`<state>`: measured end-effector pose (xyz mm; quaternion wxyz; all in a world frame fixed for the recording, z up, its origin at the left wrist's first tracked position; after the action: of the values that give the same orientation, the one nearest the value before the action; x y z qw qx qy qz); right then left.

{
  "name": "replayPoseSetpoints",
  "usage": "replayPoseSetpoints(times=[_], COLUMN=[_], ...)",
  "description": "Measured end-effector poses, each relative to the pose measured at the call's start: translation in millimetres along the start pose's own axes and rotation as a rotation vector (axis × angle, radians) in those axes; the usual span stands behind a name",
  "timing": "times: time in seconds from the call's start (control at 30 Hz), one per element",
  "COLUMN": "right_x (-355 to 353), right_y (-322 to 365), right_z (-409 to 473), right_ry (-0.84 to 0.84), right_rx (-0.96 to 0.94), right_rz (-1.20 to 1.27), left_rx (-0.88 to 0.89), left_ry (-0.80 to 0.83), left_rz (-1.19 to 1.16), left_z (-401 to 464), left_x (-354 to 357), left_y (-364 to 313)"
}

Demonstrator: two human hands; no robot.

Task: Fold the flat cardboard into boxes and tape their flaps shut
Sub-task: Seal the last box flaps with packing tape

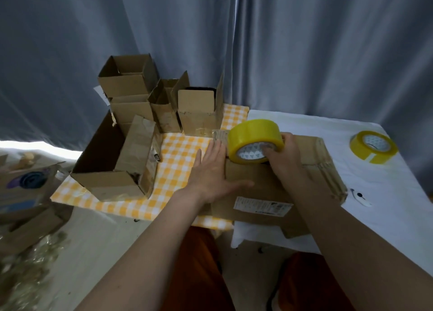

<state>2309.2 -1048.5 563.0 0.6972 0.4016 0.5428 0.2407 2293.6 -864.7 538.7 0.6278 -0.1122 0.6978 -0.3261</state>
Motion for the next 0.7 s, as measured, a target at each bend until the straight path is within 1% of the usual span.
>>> replayPoseSetpoints(times=[0.07, 0.13, 0.3, 0.4, 0.5, 0.57, 0.7], right_x=[1, 3, -15, -52, -75, -72, -61], right_y=[0, 4, 6, -10, -28, -35, -36], right_z=[-3, -4, 1, 9, 9, 5, 4], right_ry=[0.059, 0.064, 0.016, -0.116, -0.275, -0.298, -0.178], right_rx=[0.011, -0.013, -0.075, -0.07, -0.008, 0.039, 0.117], right_rz=[0.05, 0.04, -0.041, -0.164, -0.327, -0.294, -0.033], left_rx=[-0.051, -0.045, -0.06, -0.061, -0.053, -0.086, -0.199], left_ry=[0.075, 0.103, 0.082, 0.094, 0.118, 0.152, 0.245], left_rz=[0.151, 0.232, 0.307, 0.308, 0.308, 0.338, 0.529], left_z=[1, 3, 3, 1, 0, 4, 17], left_x=[-4, -4, -2, -3, -2, -4, -4], left_y=[4, 2, 1, -1, -9, -14, -30])
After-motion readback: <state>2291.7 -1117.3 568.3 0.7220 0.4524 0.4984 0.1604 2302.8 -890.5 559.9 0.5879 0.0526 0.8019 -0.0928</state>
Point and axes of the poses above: each hand's wrist, its own z-axis towards the middle knuckle, its own x-axis out of the palm, y = z × x, the point moved 1 cm from there along z, towards the middle knuckle, and after that the axes turned 9 degrees about -z, right-handed, at the moved point
